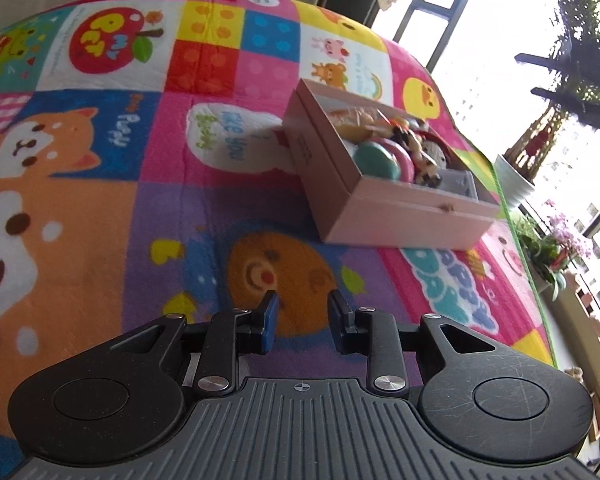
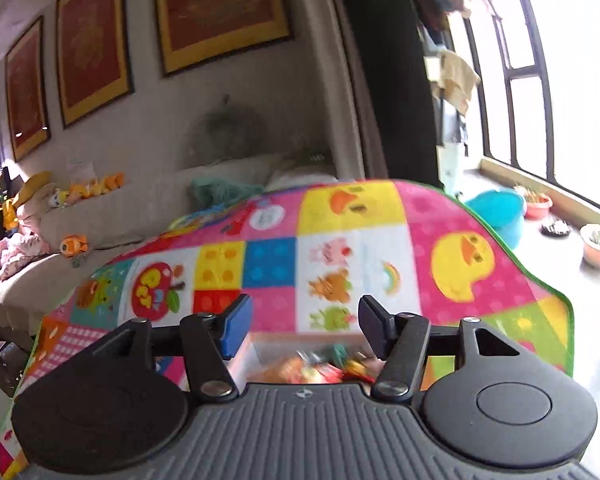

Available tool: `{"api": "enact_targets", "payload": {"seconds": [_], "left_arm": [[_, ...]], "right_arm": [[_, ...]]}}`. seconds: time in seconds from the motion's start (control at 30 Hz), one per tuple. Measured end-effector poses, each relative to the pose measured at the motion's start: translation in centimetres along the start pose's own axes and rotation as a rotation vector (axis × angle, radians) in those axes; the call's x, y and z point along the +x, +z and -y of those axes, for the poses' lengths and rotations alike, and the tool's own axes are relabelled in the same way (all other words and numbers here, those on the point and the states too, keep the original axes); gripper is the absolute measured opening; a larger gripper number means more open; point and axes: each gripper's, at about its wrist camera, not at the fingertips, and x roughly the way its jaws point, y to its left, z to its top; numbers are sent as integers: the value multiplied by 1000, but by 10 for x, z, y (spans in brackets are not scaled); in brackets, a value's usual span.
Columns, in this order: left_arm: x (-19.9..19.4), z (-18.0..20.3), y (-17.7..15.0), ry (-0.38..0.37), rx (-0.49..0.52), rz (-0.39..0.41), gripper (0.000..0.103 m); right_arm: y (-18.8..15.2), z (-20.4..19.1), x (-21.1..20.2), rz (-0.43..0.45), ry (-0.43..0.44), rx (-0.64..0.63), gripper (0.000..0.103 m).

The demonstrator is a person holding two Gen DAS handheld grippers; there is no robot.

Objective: Organize objects
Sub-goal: 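Carry the Hello Kitty toy into the pink box with the right tool and release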

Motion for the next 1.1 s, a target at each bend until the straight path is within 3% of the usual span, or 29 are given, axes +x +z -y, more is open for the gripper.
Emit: {"api": "enact_targets", "payload": {"seconds": [0.23,0.37,0.53,0.6,0.77,0.87,1.0,1.1], "left_arm": [[4,16,62,-25,31,134,29],[41,27,105,-42,30,82,29],[92,40,118,58,83,-29,29],[103,34,111,116,87,-66,44],[97,7,113,146,46,-55,77],[90,-13,118,190,28,-15,83],[87,-53,125,241,-58,21,101],[86,-77,129,235,-94,24,102]], "right_arm": [[-71,22,8,-171,-73,-131,59],[-107,23,18,-243,-76,-166,59],[-125,22,24,-256,-76,-191,59],[-128,20,26,-247,-85,-212,58],[-127,10,40,-246,-65,-218,59],[-126,-6,55,-244,-46,-235,59],[-122,-33,78,-241,-30,-256,59],[-121,-50,92,-236,-21,-288,59]]}}
